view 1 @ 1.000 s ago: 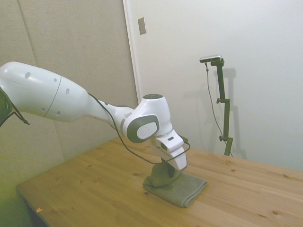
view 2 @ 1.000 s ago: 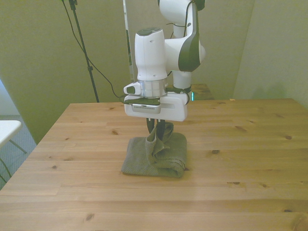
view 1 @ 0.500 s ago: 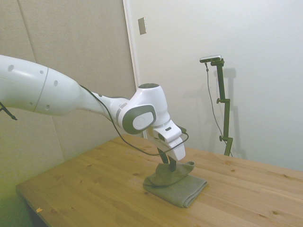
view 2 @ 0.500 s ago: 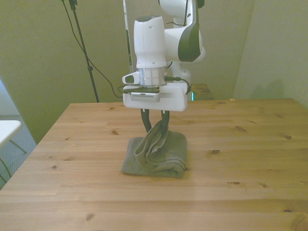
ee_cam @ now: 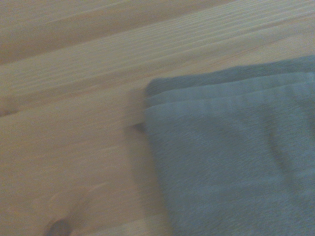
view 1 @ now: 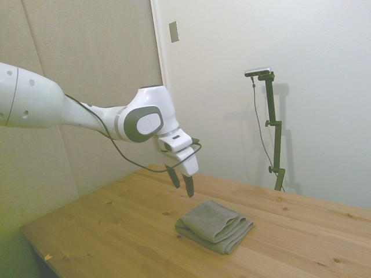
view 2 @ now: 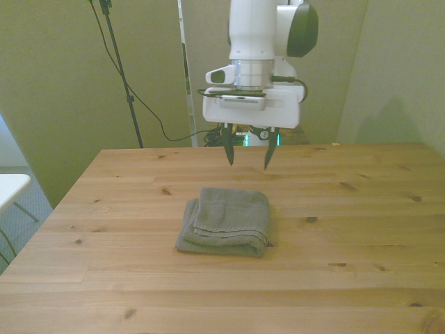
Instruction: Fold the towel
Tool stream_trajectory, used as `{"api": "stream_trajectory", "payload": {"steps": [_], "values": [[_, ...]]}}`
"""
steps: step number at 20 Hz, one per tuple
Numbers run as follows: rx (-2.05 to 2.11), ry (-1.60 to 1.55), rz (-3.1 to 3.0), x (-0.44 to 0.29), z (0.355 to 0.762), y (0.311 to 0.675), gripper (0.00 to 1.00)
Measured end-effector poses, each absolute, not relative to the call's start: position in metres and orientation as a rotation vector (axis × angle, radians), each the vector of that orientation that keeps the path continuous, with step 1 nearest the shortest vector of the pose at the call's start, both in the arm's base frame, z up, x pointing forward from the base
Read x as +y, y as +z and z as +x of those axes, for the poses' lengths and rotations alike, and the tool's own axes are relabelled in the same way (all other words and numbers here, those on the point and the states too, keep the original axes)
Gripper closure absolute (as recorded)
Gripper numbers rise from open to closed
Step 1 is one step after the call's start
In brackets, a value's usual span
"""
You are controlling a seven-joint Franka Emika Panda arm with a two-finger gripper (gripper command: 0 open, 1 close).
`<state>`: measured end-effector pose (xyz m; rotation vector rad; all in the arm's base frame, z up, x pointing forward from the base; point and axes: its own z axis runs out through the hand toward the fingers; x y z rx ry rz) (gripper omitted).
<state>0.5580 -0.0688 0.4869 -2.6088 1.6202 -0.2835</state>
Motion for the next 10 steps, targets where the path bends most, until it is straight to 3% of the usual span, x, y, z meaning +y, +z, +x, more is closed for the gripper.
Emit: {"api": "stream_trajectory", "payload": {"steps": [5,10], "values": [[1.493,-0.243,-2.684,0.019,0.536,0.479,0.00],[1.430,-0.219,-2.739,0.048,0.491,0.495,0.00]]}}
